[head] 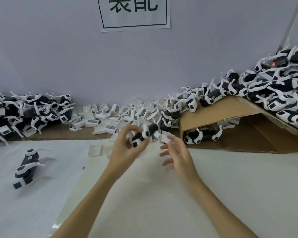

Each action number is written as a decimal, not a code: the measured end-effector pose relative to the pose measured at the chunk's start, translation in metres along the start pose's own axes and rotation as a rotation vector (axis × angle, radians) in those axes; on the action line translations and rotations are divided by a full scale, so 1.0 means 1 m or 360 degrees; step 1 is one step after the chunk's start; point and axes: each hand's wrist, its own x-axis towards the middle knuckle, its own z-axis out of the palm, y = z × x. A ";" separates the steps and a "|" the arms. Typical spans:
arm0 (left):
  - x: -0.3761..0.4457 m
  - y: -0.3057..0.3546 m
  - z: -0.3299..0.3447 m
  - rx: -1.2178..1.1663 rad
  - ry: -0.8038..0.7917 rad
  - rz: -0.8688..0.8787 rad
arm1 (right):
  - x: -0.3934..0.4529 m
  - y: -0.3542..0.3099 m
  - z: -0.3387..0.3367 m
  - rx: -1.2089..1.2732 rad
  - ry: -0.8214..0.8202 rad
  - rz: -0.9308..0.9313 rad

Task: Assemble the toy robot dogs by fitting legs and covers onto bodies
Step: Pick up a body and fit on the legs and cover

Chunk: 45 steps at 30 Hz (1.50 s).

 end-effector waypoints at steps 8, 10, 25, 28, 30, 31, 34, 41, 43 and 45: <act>-0.027 -0.006 0.012 -0.0421 -0.0508 -0.0150 | 0.000 -0.012 -0.011 0.0884 -0.0202 0.0435; -0.025 -0.010 0.007 -0.0550 -0.0453 -0.0259 | 0.001 -0.015 -0.011 0.0942 -0.0151 0.0462; -0.026 -0.005 0.012 -0.0661 -0.0139 -0.0538 | -0.002 -0.012 -0.016 0.0682 -0.0302 0.0532; -0.026 -0.002 0.010 -0.0677 -0.0025 -0.0603 | -0.007 -0.023 -0.026 0.0349 -0.0637 0.0583; -0.027 -0.002 0.012 -0.0706 0.0007 -0.0643 | -0.005 -0.030 -0.034 0.0139 -0.0517 0.0597; -0.027 -0.002 0.013 -0.0710 0.0021 -0.0654 | -0.002 -0.033 -0.040 0.0125 -0.0344 0.0610; -0.026 -0.002 0.012 -0.0659 0.0033 -0.0639 | 0.009 -0.045 -0.073 0.0089 0.0293 0.0586; -0.020 -0.004 0.004 -0.0400 0.0114 -0.0595 | 0.010 -0.041 -0.125 -0.0087 0.1513 -0.0022; -0.019 -0.004 0.001 -0.0209 0.0190 -0.0509 | 0.006 -0.035 -0.112 -0.0393 0.1519 -0.0362; -0.017 -0.005 -0.011 0.0224 0.0327 -0.0261 | 0.002 -0.031 -0.095 -0.0660 0.1345 -0.0659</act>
